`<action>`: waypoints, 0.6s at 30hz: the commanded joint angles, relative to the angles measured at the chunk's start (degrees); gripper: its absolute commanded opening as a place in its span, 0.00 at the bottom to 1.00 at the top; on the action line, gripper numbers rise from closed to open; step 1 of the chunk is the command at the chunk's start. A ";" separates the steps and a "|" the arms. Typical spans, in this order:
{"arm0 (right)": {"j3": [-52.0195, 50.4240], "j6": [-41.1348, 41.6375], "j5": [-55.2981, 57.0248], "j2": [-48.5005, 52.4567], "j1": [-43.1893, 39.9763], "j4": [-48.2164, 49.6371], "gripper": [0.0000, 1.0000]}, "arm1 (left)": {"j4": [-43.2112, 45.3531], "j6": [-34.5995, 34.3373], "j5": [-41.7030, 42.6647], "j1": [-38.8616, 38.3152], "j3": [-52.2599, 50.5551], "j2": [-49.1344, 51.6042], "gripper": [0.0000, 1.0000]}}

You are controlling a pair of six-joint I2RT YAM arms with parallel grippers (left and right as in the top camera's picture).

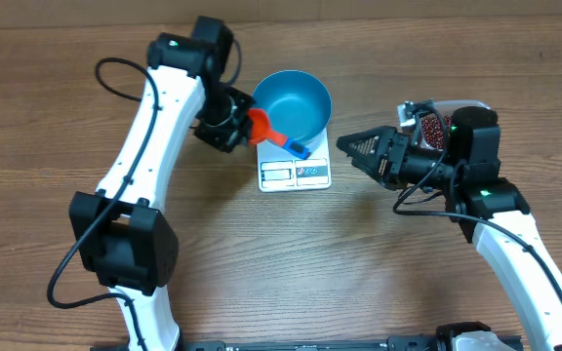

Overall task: Scoop item into bowl and weigh 150g on scale
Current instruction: 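Move the right gripper to the blue scoop handle and grasp it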

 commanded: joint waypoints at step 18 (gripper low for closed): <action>1.40 8.07 7.41 -0.11 2.40 1.90 0.93 | 9.57 -20.48 6.12 -11.21 1.16 0.61 0.04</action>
